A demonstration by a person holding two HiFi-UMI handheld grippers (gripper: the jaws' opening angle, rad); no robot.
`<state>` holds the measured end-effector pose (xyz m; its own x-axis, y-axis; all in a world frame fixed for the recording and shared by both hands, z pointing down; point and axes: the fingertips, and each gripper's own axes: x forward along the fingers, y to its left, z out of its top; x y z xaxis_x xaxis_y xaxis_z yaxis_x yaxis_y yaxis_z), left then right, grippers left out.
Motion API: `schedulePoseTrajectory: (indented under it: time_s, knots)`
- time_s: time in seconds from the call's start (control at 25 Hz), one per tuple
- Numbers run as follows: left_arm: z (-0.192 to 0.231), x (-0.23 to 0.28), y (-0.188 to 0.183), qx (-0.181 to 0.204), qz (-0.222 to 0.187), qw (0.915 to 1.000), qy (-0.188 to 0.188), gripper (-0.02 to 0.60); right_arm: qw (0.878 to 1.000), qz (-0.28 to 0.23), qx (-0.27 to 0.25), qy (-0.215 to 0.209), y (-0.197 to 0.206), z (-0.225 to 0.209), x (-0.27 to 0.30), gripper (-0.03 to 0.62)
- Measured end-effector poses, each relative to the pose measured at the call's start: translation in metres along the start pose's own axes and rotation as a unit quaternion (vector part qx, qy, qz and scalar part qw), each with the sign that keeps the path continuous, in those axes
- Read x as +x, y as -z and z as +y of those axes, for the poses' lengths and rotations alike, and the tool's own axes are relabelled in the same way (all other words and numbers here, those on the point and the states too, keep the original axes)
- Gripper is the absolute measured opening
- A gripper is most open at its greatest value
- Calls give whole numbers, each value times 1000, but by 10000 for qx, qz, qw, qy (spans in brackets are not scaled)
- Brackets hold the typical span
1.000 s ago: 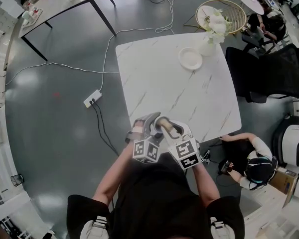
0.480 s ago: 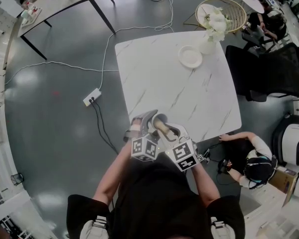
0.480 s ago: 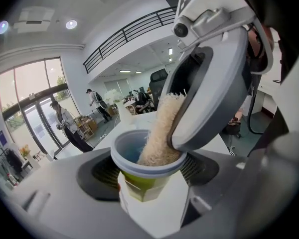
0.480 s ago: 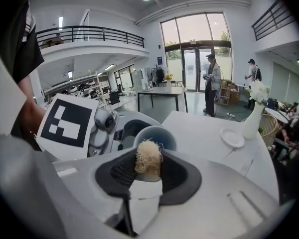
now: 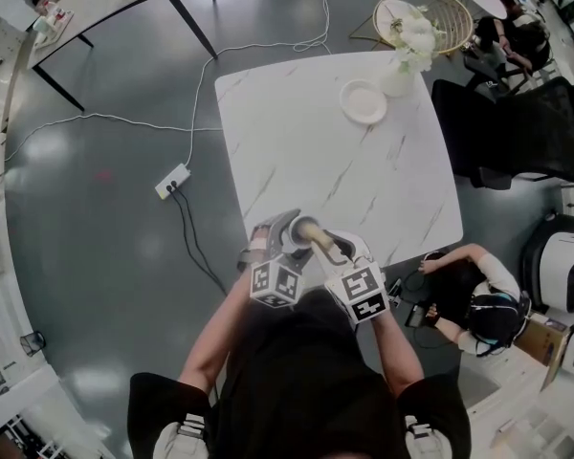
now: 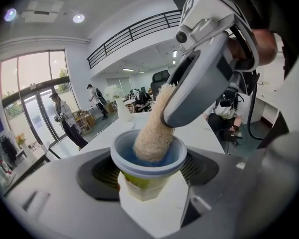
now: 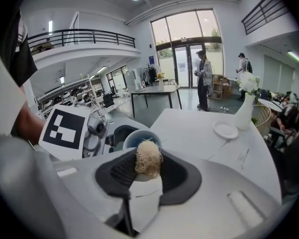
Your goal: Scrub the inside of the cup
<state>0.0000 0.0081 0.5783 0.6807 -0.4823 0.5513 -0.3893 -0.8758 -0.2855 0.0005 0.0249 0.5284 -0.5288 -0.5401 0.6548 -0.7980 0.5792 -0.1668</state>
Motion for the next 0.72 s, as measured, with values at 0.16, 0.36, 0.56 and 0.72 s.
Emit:
schedulePoseTrajectory:
  time_s: [0.16, 0.36, 0.56, 0.72]
  knots:
    - [5, 4, 0, -282, -101, 9995, -35, 360, 9994, -296, 197, 20, -10, -10, -11, 109]
    - [16, 7, -4, -801, -366, 9959, -194, 360, 9944, -917, 371, 370, -26, -30, -33, 109]
    - [29, 19, -5, -1169, -635, 9903, -397, 361, 9866, -1301, 684, 715, -26, -63, -47, 109]
    - [30, 34, -3, -1269, -737, 9883, -418, 362, 9829, -1355, 917, 847, -15, -81, -48, 109]
